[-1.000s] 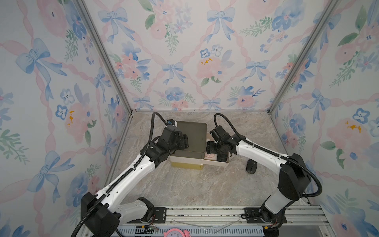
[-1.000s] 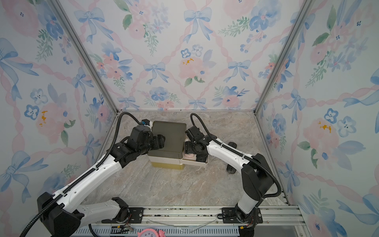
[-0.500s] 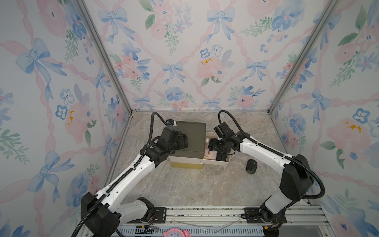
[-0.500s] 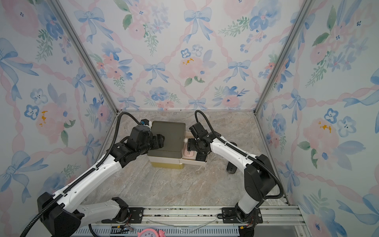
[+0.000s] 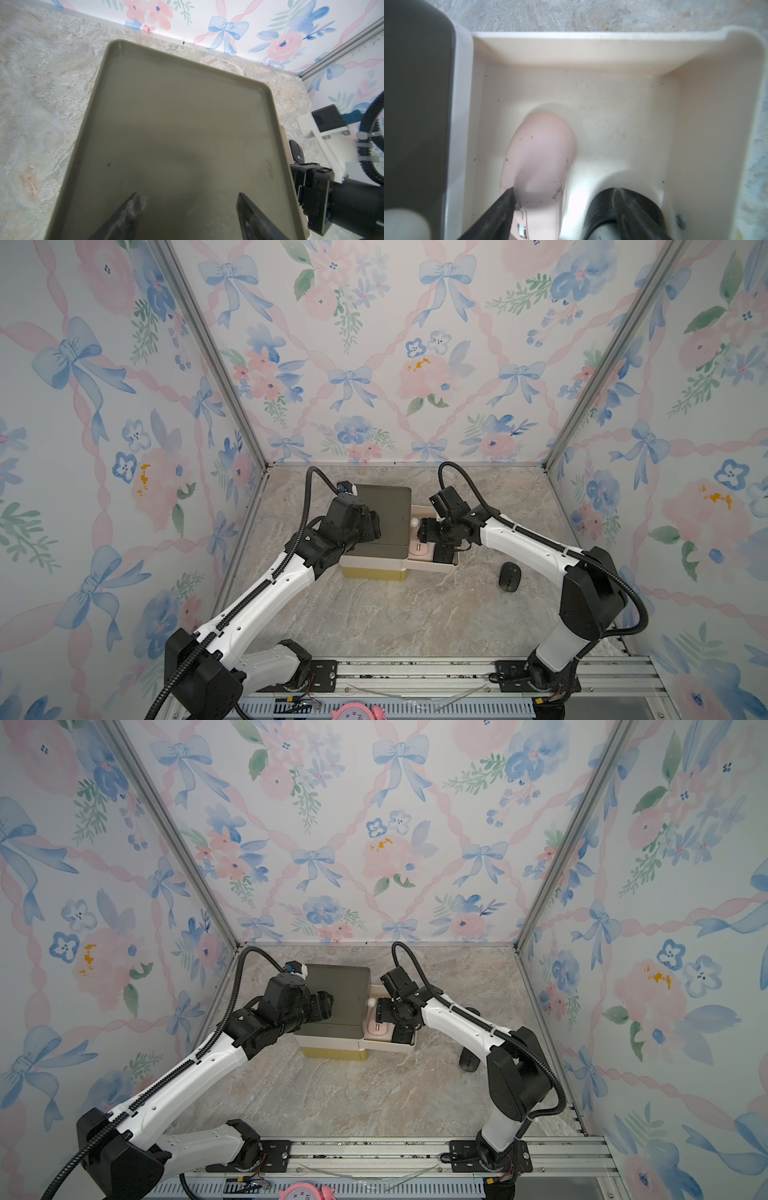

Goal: Take the mice out of the drawer
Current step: Adjust the mouse in the drawer.

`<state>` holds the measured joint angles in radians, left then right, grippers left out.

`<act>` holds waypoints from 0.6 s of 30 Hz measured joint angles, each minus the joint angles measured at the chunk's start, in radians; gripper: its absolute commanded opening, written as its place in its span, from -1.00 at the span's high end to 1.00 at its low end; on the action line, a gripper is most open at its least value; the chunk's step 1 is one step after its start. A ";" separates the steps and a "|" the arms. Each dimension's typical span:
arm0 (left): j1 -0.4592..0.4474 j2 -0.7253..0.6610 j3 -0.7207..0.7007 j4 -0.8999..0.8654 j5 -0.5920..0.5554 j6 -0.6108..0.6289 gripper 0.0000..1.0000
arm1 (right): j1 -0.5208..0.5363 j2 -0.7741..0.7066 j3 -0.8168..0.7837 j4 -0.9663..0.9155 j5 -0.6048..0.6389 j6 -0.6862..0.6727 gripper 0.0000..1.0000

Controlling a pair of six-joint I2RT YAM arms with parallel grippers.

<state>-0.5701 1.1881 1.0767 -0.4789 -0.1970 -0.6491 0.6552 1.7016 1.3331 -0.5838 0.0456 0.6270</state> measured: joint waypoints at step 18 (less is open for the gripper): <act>0.004 -0.005 -0.013 0.021 -0.008 -0.011 -0.48 | 0.014 -0.065 -0.021 0.049 -0.051 -0.124 -0.53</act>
<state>-0.5659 1.1835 1.0637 -0.4580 -0.2054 -0.6598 0.6693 1.6363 1.3121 -0.5346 -0.0051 0.5026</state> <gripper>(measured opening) 0.738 0.763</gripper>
